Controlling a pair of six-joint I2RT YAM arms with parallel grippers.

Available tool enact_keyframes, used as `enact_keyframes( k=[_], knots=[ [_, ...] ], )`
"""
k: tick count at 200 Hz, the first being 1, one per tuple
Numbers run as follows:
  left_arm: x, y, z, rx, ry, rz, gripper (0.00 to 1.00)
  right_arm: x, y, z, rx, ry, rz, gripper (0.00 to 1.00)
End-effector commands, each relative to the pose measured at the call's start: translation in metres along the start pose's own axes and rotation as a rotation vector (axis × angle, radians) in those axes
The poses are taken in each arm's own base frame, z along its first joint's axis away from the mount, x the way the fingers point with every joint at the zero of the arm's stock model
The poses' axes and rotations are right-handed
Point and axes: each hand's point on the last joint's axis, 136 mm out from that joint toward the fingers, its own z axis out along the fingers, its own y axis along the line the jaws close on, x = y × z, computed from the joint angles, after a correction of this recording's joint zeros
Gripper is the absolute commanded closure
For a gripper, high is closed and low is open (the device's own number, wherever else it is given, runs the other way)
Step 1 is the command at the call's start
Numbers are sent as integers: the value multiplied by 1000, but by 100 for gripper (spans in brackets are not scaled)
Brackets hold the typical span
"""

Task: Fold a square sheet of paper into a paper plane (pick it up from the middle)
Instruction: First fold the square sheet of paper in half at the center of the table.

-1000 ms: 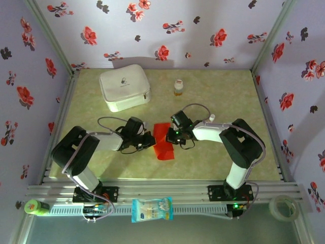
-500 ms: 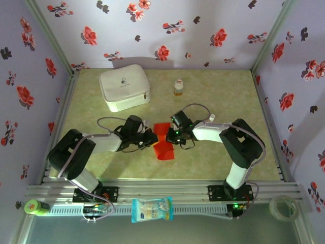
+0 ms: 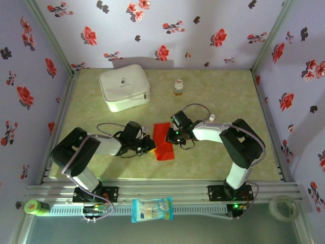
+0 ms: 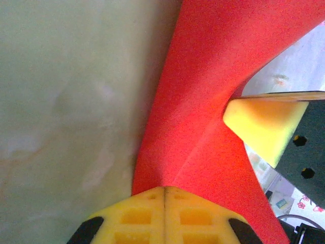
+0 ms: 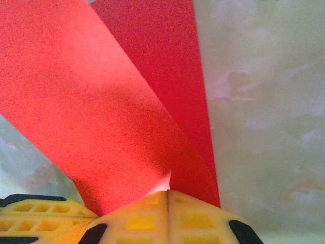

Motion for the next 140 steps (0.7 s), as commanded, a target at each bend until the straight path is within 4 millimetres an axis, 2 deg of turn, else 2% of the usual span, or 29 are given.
enact_keyframes(
  k=[1,25,59,110,140],
  knots=[
    [7,-1,-8,-35,12,9,100,26,-58,3,220,59,64,100],
    [1,-25,-14,28,-10,24,100,26,-58,3,219,58,66,100],
    [5,-37,-12,77,10,24,100,25,-58,3,223,55,62,100],
    [25,-8,2,3,70,14,100,26,-59,3,225,55,63,100],
    [37,23,2,-91,80,1,100,27,-61,3,228,56,66,100]
  ],
)
